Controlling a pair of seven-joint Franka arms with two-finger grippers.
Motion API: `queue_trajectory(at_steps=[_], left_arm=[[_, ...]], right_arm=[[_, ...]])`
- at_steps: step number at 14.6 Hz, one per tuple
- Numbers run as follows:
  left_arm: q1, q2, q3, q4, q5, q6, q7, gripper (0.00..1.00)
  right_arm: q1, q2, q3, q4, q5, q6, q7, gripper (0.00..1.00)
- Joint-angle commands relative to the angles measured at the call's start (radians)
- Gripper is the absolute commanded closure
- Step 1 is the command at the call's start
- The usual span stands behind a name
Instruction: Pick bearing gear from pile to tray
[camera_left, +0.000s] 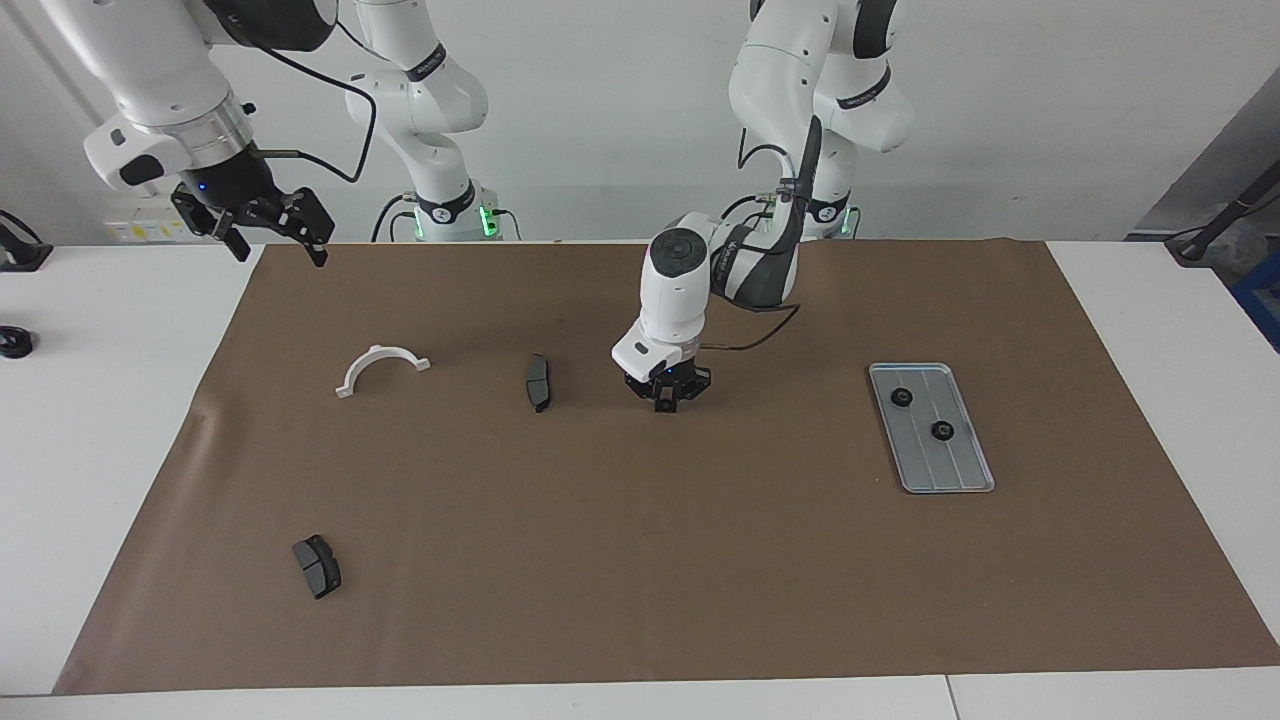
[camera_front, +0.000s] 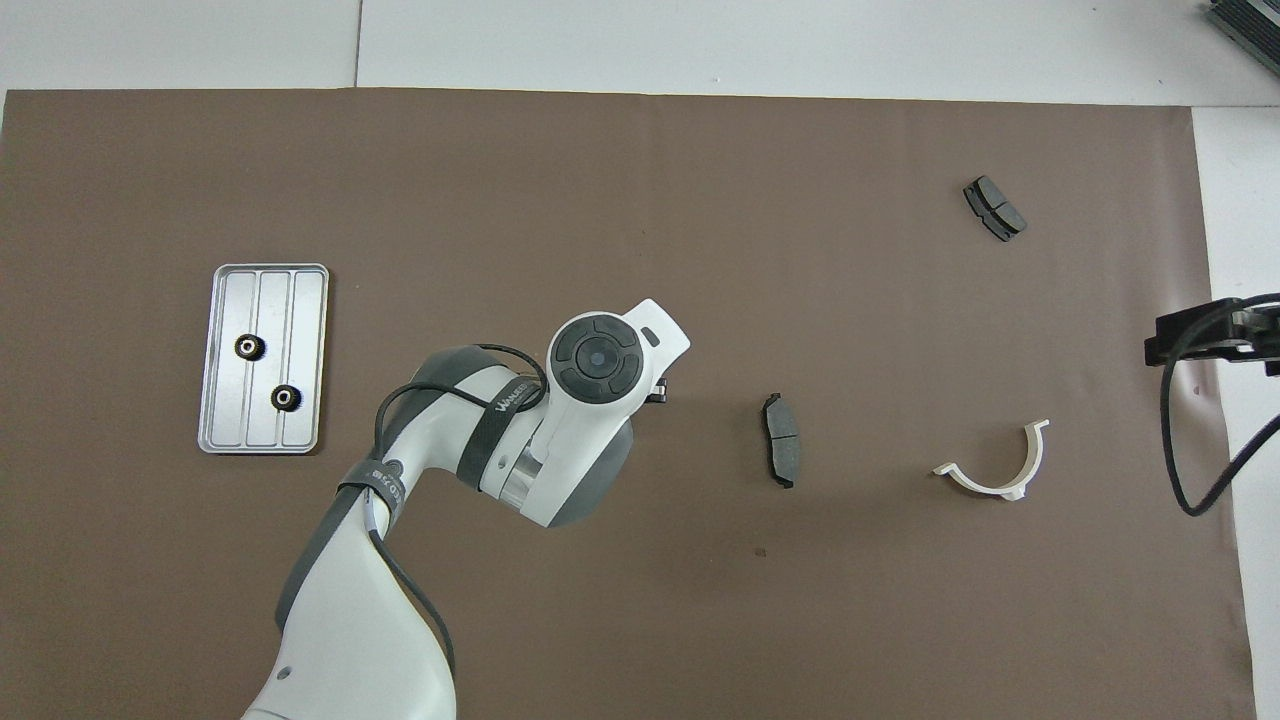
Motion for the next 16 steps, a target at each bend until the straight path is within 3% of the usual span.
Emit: queue_trajectory(at_steps=[1, 7, 11, 16], left_arm=[[0.03, -0.056, 0.021, 0.001, -0.006, -0.051, 0.021, 1.0], [0.197, -0.129, 0.027, -0.005, -0.004, -0.124, 0.095, 1.0], [0.375, -0.145, 0.027, -0.024, -0.006, -0.127, 0.32, 1.0], [0.512, -0.152, 0.029, -0.068, -0.006, -0.081, 0.469, 1.0]], right_arm=[[-0.003, -0.025, 0.005, -0.027, 0.008, 0.008, 0.014, 0.0], [-0.003, -0.025, 0.005, -0.027, 0.008, 0.008, 0.014, 0.0], [-0.004, -0.023, 0.005, -0.027, 0.008, 0.008, 0.014, 0.0], [-0.003, -0.025, 0.005, -0.027, 0.008, 0.008, 0.014, 0.0]])
